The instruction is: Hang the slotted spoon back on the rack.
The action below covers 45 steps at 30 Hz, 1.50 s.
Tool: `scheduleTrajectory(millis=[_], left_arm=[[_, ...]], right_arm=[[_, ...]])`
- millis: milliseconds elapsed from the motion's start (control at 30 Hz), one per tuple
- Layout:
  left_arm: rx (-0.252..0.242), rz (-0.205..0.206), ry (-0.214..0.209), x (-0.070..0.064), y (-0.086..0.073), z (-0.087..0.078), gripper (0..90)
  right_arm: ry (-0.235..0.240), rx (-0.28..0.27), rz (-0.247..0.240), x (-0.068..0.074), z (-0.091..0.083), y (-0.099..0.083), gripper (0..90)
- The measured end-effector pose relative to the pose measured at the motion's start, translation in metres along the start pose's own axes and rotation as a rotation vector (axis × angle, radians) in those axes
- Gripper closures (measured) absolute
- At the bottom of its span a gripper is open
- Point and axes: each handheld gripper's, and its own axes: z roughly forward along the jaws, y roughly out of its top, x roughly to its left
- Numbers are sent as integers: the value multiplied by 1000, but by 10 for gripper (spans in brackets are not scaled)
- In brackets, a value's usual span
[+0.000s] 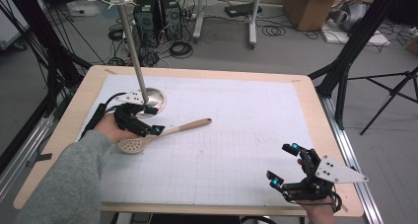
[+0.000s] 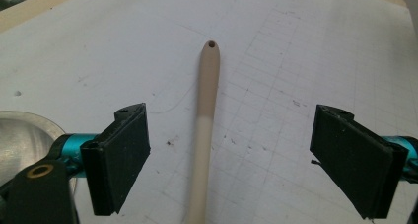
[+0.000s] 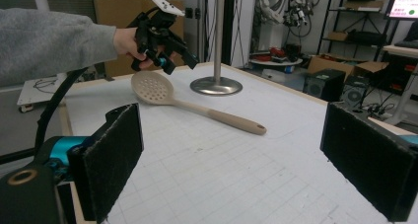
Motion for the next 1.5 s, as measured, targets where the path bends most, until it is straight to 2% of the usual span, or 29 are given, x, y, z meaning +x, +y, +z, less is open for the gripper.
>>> scheduleTrajectory(millis=[100, 200, 433, 467, 533, 567, 600, 700, 733, 800, 833, 867, 1167, 1200, 1367, 1400, 1500], left_arm=[[9, -14, -8, 3, -2, 2, 162], [51, -20, -6, 8, -6, 4, 179], [101, -43, -1, 14, -10, 7, 224], [132, -43, 3, 14, -10, 10, 228], [175, -23, 9, 14, -8, 14, 241], [175, -23, 9, 14, -8, 14, 244], [209, -6, 8, 14, -5, 19, 249], [224, 5, 0, 14, -4, 24, 256], [260, 29, -9, 16, -3, 28, 258], [290, 18, -15, 17, -5, 34, 260], [290, 18, -15, 17, -5, 34, 257], [316, 27, -8, 19, -6, 38, 260], [353, 18, -28, 23, -6, 44, 320], [367, 28, -29, 24, -6, 44, 320], [394, 23, -19, 25, -9, 48, 357], [413, 29, -19, 25, -9, 48, 370], [415, 25, -9, 25, -11, 50, 391]], right_arm=[[5, 13, 13, -1, 1, -1, 81], [9, -2, 8, 0, 0, 1, 81], [6, -2, 9, 0, -4, 0, 81], [4, -4, 7, 0, -5, 0, 81], [3, -5, 12, -1, -5, -1, 81], [3, -5, 12, -1, -5, -1, 81], [5, -4, 8, -1, -4, -1, 81], [14, 0, 8, -1, -4, -2, 81], [14, 1, 4, -1, -4, -2, 81], [13, -1, 9, 0, -4, -2, 81], [13, -1, 9, 0, -4, -2, 81], [13, -5, 14, -2, -5, -3, 81], [12, 2, 17, -2, -6, -4, 81], [11, -1, 17, -2, -6, -5, 81], [16, 16, 12, -1, -1, -8, 81], [26, 18, 11, 0, 1, -8, 81], [32, 17, 8, 1, 1, -8, 81]])
